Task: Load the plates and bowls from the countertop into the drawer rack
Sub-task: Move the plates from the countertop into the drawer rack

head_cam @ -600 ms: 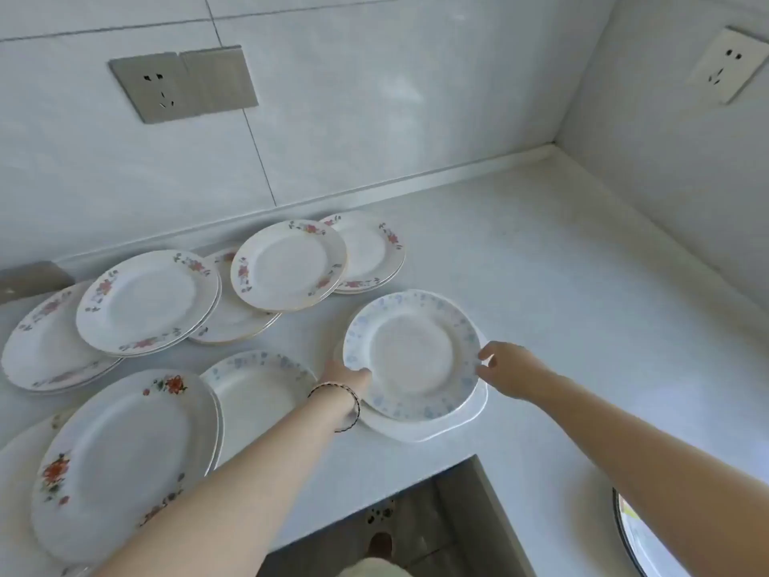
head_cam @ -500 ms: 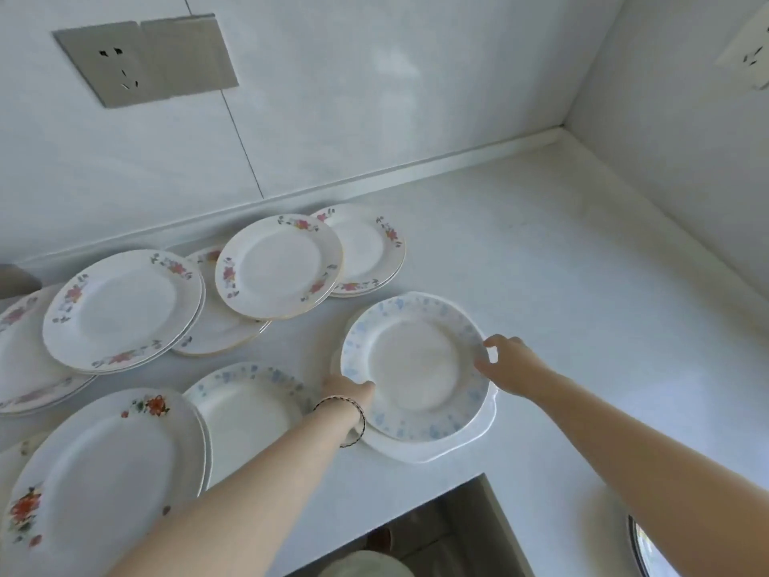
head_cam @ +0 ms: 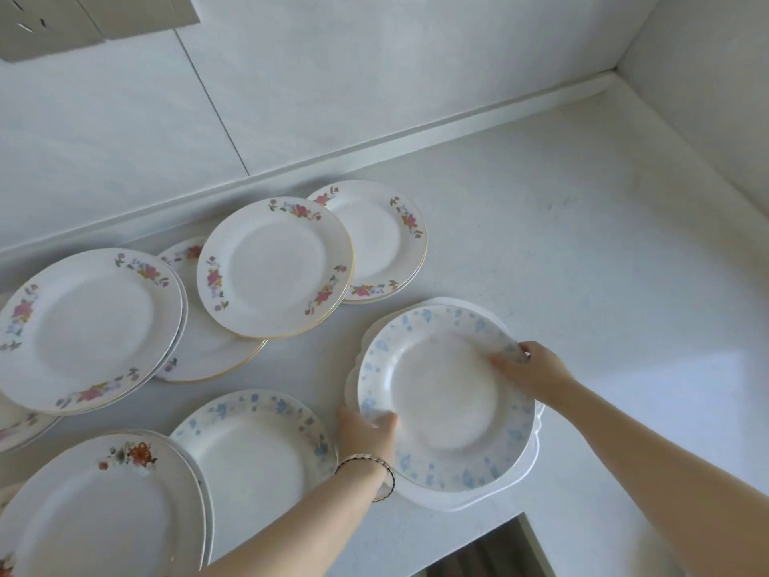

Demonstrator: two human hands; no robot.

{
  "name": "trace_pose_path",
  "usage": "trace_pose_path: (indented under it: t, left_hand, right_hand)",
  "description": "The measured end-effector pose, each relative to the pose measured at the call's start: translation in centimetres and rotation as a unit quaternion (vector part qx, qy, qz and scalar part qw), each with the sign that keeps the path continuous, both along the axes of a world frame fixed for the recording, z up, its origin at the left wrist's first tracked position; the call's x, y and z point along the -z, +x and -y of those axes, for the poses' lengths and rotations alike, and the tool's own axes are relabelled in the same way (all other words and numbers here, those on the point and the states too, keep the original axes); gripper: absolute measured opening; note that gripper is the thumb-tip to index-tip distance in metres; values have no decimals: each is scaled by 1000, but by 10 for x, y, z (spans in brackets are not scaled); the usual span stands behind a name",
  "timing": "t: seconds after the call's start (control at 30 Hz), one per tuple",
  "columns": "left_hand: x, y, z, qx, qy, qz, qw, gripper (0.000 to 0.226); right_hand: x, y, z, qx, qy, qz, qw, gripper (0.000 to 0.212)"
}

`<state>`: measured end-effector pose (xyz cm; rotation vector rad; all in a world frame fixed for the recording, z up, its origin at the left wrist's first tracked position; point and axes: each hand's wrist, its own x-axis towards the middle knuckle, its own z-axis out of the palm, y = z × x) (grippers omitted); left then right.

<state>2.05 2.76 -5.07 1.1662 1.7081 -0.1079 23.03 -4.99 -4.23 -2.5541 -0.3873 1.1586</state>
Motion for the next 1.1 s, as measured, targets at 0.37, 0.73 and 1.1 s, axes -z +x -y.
trace_pose_path:
  t: [0.37, 0.73, 1.1]
  left_hand:
    - [-47, -32, 44, -4, 37, 114, 993, 42]
    - [-102, -145, 192, -123, 128, 199, 964, 27]
    - [-91, -362, 273, -223, 95, 116, 963, 39]
  right_hand:
    - [-43, -24, 83, 27, 90, 35, 995, 37]
    - [-82, -107, 190, -96, 156, 40, 982, 39]
    - [-68, -311, 226, -213, 113, -64, 968, 46]
